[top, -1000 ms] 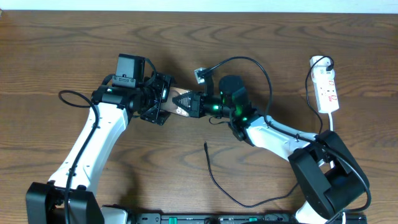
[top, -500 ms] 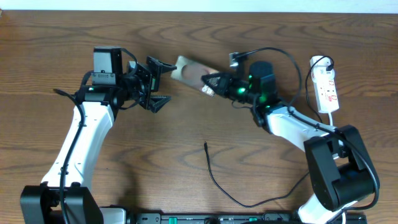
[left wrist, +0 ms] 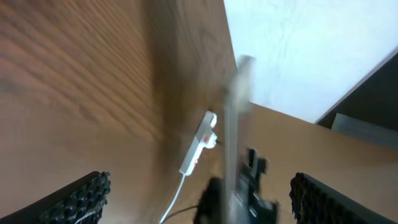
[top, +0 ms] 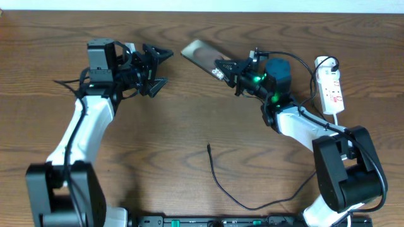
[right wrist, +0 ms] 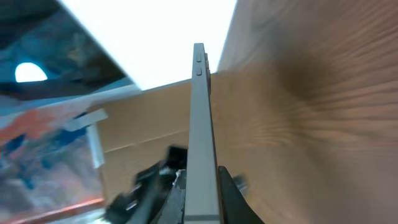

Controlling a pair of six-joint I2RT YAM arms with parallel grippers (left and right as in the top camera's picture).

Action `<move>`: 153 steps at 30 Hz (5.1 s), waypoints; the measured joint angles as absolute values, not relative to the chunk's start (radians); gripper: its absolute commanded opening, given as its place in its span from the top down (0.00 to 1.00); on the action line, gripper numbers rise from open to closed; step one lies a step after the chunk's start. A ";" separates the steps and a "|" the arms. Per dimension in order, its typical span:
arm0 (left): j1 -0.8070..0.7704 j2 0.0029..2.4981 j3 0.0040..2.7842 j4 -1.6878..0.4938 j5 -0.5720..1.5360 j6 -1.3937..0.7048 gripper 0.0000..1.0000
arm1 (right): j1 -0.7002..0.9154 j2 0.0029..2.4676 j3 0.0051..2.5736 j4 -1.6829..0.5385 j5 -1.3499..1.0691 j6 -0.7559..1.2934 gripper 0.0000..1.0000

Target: Plug charger to phone and switch on socket

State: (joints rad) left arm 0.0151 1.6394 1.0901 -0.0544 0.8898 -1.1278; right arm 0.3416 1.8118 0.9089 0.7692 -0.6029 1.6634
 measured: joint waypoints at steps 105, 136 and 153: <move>-0.036 1.706 1.076 0.261 0.778 -1.290 0.93 | 0.619 1.813 0.909 0.879 -0.366 1.956 0.12; 0.401 1.706 1.074 0.364 1.414 -1.038 0.93 | 0.443 1.813 1.125 -0.021 -0.802 0.995 0.01; 0.453 1.706 1.074 0.368 1.444 -1.023 0.93 | 0.706 1.813 1.169 -0.719 -0.443 0.688 0.01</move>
